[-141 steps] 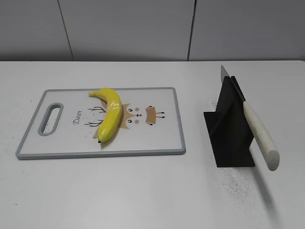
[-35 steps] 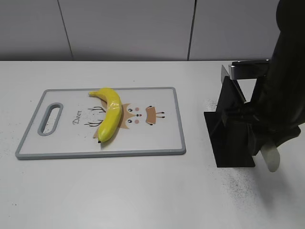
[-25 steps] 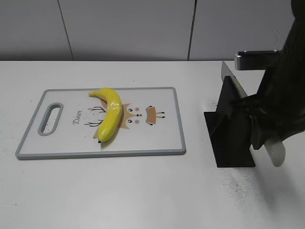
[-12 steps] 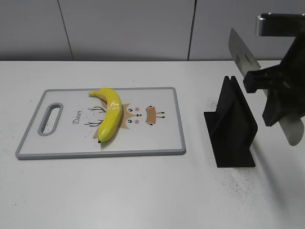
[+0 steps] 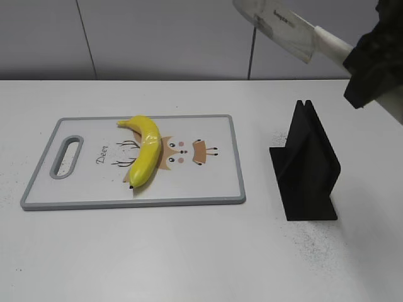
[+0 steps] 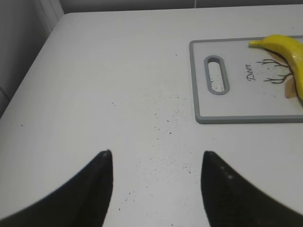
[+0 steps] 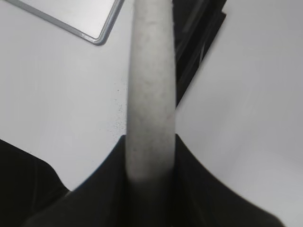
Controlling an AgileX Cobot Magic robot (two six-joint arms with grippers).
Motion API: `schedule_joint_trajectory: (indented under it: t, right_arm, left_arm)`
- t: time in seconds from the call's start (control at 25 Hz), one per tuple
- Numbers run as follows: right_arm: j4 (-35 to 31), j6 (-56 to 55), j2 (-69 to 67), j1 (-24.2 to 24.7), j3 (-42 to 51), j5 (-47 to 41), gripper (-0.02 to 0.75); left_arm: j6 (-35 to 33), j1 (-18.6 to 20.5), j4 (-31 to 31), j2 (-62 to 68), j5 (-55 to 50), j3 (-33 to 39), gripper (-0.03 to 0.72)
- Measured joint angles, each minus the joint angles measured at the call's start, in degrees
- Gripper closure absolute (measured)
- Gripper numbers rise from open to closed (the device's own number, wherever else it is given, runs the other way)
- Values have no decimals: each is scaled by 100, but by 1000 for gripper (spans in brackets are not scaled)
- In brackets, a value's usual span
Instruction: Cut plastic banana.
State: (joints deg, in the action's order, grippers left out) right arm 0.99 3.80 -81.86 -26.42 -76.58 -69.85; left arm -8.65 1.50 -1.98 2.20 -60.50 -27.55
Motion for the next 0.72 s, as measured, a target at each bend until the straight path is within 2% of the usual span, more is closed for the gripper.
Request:
schedule_joint_trajectory:
  t: [0.12,0.4,0.56,0.72]
  right_arm:
    - [17,907,-220,0,-347,-27,577]
    - [30,2164,-1177,0,-1372,-43,577]
    - [-4,3246,-1652,0,-1869,-43,577]
    - [-130,4379,-2099,0,-2250,-43,577]
  left_arm:
    - [-612,0,-373,613,385,-139,134]
    - [-1673,0,-918,2613,1544,-784,134]
    - [-2440,0,-1093,3896,1640,-1527,134]
    - [-3395,0,-1699,5138,1531,-2479,134]
